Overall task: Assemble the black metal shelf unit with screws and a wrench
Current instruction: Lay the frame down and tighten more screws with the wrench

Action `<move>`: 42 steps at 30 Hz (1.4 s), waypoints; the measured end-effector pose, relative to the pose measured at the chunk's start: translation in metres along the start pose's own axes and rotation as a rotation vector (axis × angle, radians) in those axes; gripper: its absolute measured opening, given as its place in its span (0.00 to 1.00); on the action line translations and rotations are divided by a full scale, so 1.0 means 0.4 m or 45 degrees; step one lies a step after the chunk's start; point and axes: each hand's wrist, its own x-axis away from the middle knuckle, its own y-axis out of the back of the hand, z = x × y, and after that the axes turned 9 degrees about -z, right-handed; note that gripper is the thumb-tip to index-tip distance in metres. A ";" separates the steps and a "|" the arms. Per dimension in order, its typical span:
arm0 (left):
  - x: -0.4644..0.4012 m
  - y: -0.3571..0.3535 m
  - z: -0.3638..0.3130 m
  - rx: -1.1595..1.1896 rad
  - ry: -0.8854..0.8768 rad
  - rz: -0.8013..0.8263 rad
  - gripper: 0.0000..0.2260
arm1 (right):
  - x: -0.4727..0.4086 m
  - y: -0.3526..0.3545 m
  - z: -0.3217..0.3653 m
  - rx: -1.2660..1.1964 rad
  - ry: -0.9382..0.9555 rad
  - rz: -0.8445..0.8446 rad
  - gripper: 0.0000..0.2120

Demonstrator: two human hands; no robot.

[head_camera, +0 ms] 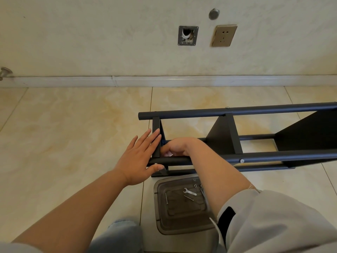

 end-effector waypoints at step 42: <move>0.000 0.002 -0.002 -0.005 -0.005 0.017 0.40 | 0.004 0.002 0.003 0.058 0.021 0.003 0.15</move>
